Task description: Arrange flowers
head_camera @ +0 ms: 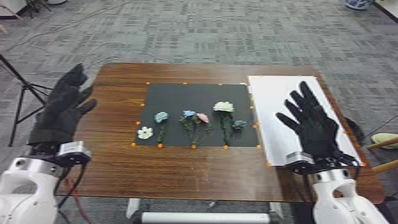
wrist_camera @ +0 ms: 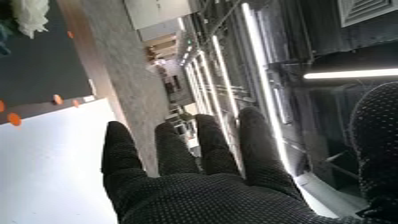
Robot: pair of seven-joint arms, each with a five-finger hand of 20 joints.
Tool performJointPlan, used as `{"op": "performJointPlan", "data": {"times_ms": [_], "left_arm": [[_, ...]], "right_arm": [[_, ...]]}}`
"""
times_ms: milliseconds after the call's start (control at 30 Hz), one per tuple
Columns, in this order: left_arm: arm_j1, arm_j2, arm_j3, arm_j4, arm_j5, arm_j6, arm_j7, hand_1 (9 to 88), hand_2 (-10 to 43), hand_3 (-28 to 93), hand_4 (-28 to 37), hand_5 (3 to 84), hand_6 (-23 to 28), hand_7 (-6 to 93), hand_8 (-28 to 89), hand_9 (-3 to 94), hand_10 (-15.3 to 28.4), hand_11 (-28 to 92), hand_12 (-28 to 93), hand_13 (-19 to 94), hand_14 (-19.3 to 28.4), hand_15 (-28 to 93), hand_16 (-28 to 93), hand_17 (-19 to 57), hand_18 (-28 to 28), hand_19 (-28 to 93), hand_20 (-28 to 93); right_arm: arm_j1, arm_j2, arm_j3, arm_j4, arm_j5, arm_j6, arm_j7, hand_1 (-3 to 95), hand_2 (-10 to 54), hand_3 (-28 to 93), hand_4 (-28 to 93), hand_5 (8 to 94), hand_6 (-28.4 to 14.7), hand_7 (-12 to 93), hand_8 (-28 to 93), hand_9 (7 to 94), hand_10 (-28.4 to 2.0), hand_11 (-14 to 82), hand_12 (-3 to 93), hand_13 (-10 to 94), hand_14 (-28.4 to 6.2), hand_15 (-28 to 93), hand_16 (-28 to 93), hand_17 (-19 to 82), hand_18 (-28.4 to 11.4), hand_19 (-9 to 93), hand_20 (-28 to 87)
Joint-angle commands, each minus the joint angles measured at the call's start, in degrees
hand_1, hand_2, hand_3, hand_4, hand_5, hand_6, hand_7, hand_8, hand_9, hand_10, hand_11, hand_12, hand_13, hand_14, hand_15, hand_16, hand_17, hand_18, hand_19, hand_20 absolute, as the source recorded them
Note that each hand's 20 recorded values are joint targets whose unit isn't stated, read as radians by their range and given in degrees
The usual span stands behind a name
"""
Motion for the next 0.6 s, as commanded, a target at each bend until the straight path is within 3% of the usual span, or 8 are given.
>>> {"op": "performJointPlan", "data": {"times_ms": [33, 167, 267, 367, 433, 500, 567, 600], "left_arm": [[9.4, -3.04, -3.27, -4.2, 0.0, 1.72, 0.15, 24.4, -6.6, 68, -28.3, 13.4, -0.7, 20.4, -10, 11.0, 6.6, 11, 21, 1, 11.7, 30, -7, -14.0, 18.0, 34, 8], [6.1, -1.71, -2.23, -3.12, 0.55, 0.97, -0.07, 24.6, -6.9, 68, -28.3, 14.5, -0.3, 21.2, -10, 11.4, 7.0, 13, 22, 2, 12.0, 32, -6, -14.0, 18.0, 34, 9], [7.4, -2.43, -3.31, -3.83, 0.34, 0.16, -0.71, 24.6, -6.9, 68, -28.3, 14.7, -0.2, 21.3, -10, 11.4, 7.1, 13, 23, 2, 12.2, 32, -6, -13.8, 18.2, 34, 9], [8.1, -3.04, -3.42, -3.93, -0.28, -0.11, -1.28, 24.6, -6.9, 68, -28.3, 14.8, -0.2, 21.2, -10, 11.5, 7.2, 13, 22, 2, 12.5, 31, -7, -13.8, 18.7, 34, 9], [6.9, -2.71, -3.44, -3.39, 0.19, -1.64, -2.32, 24.6, -6.9, 68, -28.3, 15.0, -0.1, 21.1, -10, 11.6, 7.3, 13, 22, 2, 12.9, 31, -7, -13.9, 18.7, 34, 9], [6.8, -1.47, -3.14, -3.21, -0.14, -0.41, -1.32, 24.2, -6.5, 67, -28.3, 15.1, -0.1, 20.5, -10, 11.6, 7.5, 12, 21, 2, 13.0, 30, -7, -14.0, 18.8, 34, 9], [8.7, -1.86, -5.16, -4.0, -0.1, -0.95, -1.95, 24.2, -6.5, 63, -28.3, 15.4, -0.3, 19.7, -10, 11.8, 7.5, 12, 21, 2, 12.9, 30, -7, -14.1, 18.8, 34, 9], [9.7, -2.08, -5.72, -4.34, -1.21, -0.6, -2.08, 25.5, -6.1, 59, -28.3, 15.5, -0.4, 19.5, -10, 11.9, 7.5, 11, 21, 2, 12.8, 30, -7, -14.1, 18.8, 34, 9]], "right_arm": [[1.2, -3.2, -2.8, -0.9, 0.4, 0.5, 0.9, 10.5, -1.8, 83, -25, 21.4, -3.0, 4, -6, 19.5, -10.8, -4.4, 20.0, 10, -13.9, -10, 31, -14, -24.0, 38, 3], [0.6, -3.1, -0.9, -1.0, -2.2, -0.8, 3.3, 10.7, -1.9, 83, -25, 22.4, -3.3, 5, -6, 20.7, -11.1, -3.5, 20.3, 11, -13.6, -8, 31, -14, -23.9, 38, 3], [0.7, -4.5, -1.5, -1.2, -1.3, -1.6, 3.7, 11.1, -2.1, 83, -25, 22.8, -3.2, 5, -6, 21.7, -11.3, -2.9, 20.3, 11, -12.5, -8, 32, -14, -23.3, 38, 3], [0.7, -4.7, -1.8, -1.2, -4.2, -1.5, 3.9, 11.4, -2.1, 83, -25, 23.1, -3.2, 5, -6, 22.0, -11.2, -2.6, 20.2, 11, -11.6, -7, 33, -14, -22.4, 38, 3], [0.8, -4.3, -1.1, -1.2, -4.5, -2.2, 4.2, 11.5, -2.1, 83, -25, 23.2, -3.1, 5, -6, 22.1, -11.1, -2.5, 20.2, 11, -11.1, -7, 33, -14, -22.2, 38, 3], [2.2, -4.4, -1.0, -1.1, -4.3, -3.0, 4.4, 11.6, -2.1, 83, -25, 23.4, -3.1, 5, -6, 22.4, -10.8, -2.4, 20.2, 11, -10.8, -7, 34, -14, -21.7, 37, 3], [3.7, -4.9, -1.1, -0.9, -5.8, -5.8, 4.0, 11.6, -2.2, 83, -25, 23.6, -3.1, 5, -6, 22.7, -10.7, -2.3, 20.1, 12, -10.1, -7, 34, -15, -20.3, 37, 3], [4.3, -4.9, -1.5, -0.9, -6.3, -6.0, 4.1, 11.6, -2.2, 83, -25, 23.6, -3.2, 5, -6, 22.6, -10.6, -2.3, 20.0, 12, -9.7, -8, 34, -15, -19.0, 36, 3]]}}
